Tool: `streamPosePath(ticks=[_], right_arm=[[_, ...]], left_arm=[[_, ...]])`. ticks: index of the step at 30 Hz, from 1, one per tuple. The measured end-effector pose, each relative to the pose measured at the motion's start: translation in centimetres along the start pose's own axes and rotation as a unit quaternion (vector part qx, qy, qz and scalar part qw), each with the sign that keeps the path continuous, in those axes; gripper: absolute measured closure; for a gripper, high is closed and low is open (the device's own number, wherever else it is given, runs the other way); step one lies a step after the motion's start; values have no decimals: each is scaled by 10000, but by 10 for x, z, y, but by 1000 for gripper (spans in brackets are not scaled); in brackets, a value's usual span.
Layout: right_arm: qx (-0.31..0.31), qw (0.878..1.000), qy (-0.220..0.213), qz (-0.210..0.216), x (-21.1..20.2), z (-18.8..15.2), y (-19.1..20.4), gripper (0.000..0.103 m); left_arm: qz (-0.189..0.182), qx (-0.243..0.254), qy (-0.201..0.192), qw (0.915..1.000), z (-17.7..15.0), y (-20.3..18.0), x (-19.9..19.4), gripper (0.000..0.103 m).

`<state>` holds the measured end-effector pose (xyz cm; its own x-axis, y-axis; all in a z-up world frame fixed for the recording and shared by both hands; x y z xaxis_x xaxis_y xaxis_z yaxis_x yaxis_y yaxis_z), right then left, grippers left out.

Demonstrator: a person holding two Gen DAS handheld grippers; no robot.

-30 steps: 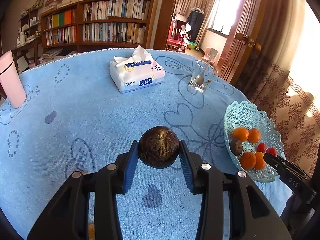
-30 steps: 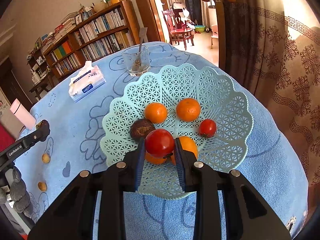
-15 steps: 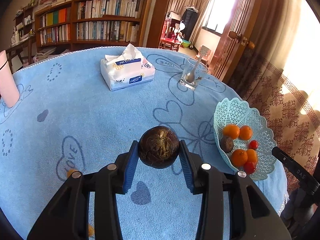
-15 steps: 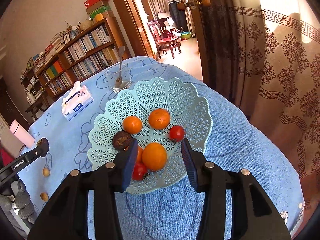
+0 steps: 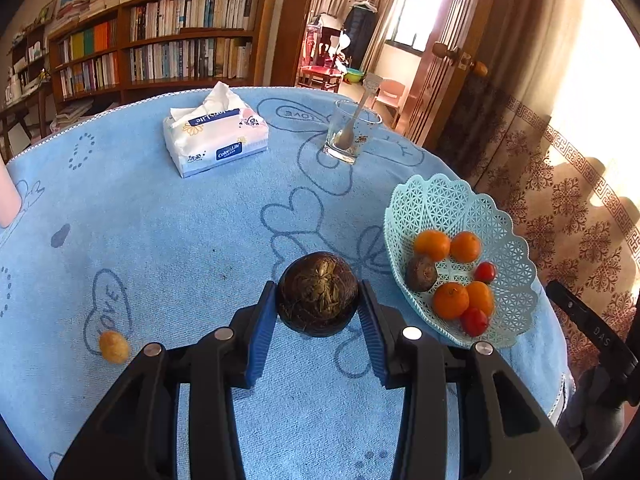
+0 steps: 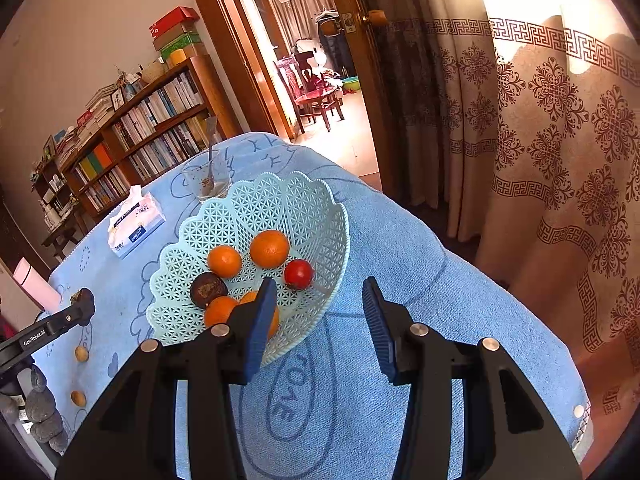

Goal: Organize fruits
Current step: 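Lower the dark brown fruit into the green basket and open the left tool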

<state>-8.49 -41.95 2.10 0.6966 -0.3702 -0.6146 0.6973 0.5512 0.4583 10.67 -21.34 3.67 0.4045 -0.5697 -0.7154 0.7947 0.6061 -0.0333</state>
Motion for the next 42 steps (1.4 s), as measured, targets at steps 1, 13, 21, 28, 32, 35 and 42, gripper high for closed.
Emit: streamPosePath(ticks=[1, 13, 21, 28, 32, 35, 42], right_arm=[[33, 10000, 2, 14, 0, 0, -2, 57], [235, 9995, 56, 192, 0, 0, -18, 57], [376, 9986, 170, 329, 3, -1, -30, 57], [557, 9977, 176, 329, 3, 2, -46, 57], [612, 9975, 198, 300, 3, 0, -51, 57], [613, 9975, 198, 304, 3, 0, -50, 57], [473, 9979, 222, 375, 2, -3, -36, 57]], left_arm=[[-18, 56, 15, 10000, 1, -6, 2, 62], [-255, 555, 119, 9981, 32, -70, 27, 62], [-419, 764, 341, 9956, 48, -103, 59, 62], [-462, 861, 401, 9944, 58, -120, 78, 62], [-450, 774, 221, 9957, 64, -118, 74, 29], [-438, 753, 132, 9961, 67, -114, 68, 29], [-110, 596, -43, 9982, 66, -91, 48, 23]])
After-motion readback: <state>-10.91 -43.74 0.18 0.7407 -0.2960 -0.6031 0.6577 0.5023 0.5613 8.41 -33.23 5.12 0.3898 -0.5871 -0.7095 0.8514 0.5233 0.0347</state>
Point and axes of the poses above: each gripper's, at about its wrist camera, not at the fingertips, and x roughly the way its jaws point, y to its left, z to its top, the point moved 7 cm from there along x, roughly the way its jaws point, and after that the axes turned 13 degrees about x, right-handed, at the moved point
